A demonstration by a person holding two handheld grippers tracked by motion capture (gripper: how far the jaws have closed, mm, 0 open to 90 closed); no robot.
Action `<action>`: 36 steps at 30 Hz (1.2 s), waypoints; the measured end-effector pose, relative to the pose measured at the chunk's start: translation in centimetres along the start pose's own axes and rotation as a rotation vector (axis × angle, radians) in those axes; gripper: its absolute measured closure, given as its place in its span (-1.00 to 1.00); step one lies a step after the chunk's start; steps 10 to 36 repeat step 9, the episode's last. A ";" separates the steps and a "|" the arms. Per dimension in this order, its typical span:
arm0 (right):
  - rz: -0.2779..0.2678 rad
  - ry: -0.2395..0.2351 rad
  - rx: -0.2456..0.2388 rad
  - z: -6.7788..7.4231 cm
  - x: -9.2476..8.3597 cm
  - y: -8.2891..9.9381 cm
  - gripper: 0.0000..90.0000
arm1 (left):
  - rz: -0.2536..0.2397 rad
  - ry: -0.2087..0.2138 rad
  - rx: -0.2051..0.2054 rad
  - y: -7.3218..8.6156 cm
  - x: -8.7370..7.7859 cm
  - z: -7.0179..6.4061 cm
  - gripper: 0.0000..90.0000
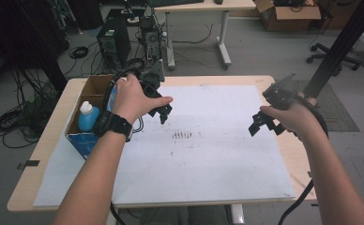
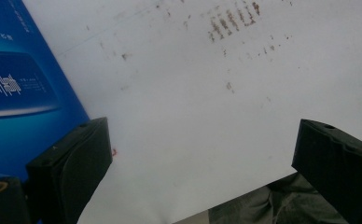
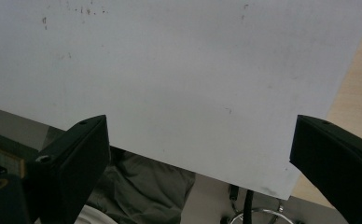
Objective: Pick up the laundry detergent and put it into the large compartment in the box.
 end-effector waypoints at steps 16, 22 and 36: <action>0.002 -0.003 0.000 0.1 0.0 0.2 -0.88 | -0.003 0.008 0.002 0.1 0.1 -0.1 -0.89; 0.002 -0.003 0.000 0.1 0.0 0.2 -0.88 | -0.003 0.008 0.002 0.1 0.1 -0.1 -0.89; 0.002 -0.003 0.000 0.1 0.0 0.2 -0.88 | -0.003 0.008 0.002 0.1 0.1 -0.1 -0.89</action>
Point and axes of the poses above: each handheld gripper's, and its own axes: x roughly forward along the jaws, y roughly out of its underside, z roughly to its left, the point moved 6 cm from there along x, roughly forward along the jaws, and after that the axes turned 8 degrees about -x, right-handed, at the moved point
